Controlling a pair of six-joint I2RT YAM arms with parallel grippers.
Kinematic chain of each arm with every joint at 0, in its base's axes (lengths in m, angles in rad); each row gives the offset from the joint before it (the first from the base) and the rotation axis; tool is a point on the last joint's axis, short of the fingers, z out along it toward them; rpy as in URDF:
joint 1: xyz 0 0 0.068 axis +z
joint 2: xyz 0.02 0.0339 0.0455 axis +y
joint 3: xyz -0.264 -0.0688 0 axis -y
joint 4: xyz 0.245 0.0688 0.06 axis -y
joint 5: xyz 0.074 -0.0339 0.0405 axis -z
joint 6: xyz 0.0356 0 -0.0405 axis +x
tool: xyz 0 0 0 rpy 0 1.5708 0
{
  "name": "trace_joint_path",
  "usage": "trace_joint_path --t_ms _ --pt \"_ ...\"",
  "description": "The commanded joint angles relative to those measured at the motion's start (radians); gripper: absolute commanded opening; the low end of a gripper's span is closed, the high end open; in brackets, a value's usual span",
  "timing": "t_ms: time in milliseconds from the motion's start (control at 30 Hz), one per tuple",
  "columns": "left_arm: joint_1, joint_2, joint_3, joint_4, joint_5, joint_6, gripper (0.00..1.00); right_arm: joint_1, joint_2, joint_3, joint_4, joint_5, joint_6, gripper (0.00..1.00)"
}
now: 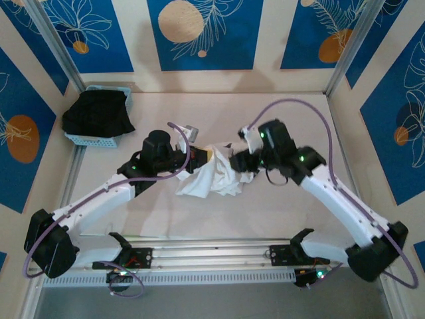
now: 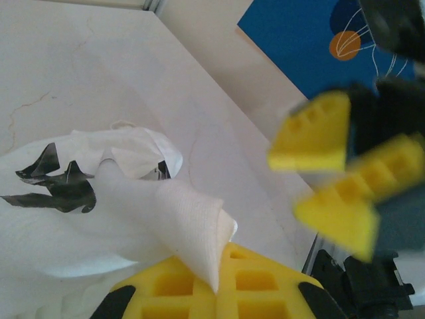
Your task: Fold the inside-out t-shirt
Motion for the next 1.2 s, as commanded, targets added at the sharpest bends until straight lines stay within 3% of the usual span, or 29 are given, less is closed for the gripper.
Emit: trace_joint_path --t_ms 0,167,300,367,433,500,600,767,933,1033,1167 --pt "0.009 -0.015 0.050 -0.026 0.032 -0.002 0.00 0.069 -0.052 -0.150 0.127 0.009 0.037 0.58" --pt "0.010 -0.026 0.058 -0.044 0.040 0.007 0.00 0.098 -0.024 -0.231 0.262 0.175 0.047 0.77" --pt "0.011 -0.042 0.054 -0.058 0.036 0.023 0.00 0.076 0.094 -0.244 0.402 0.236 0.065 0.77" --pt "0.011 -0.051 0.053 -0.081 0.016 0.039 0.00 0.044 0.146 -0.219 0.408 0.226 0.065 0.67" --pt "0.021 -0.064 0.053 -0.096 -0.008 0.043 0.00 0.009 0.158 -0.206 0.403 0.161 0.055 0.41" --pt "0.045 -0.075 0.043 -0.085 -0.022 0.023 0.00 -0.040 0.131 -0.215 0.411 -0.002 0.044 0.20" --pt "0.095 -0.072 0.035 -0.079 -0.045 -0.021 0.00 -0.105 0.076 -0.242 0.440 -0.297 0.039 0.00" --pt "0.163 -0.023 0.056 -0.179 -0.196 0.018 0.00 -0.168 0.010 -0.278 0.545 -0.642 0.088 0.00" --pt "0.166 0.089 0.120 -0.297 -0.346 0.137 0.09 -0.190 0.019 -0.302 0.711 -0.789 0.174 0.00" --pt "0.161 0.124 0.142 -0.357 -0.340 0.164 0.28 -0.196 0.054 -0.284 0.730 -0.810 0.184 0.00" --pt "0.107 0.034 0.098 -0.387 -0.375 0.215 0.49 -0.199 0.079 -0.279 0.740 -0.810 0.181 0.00"
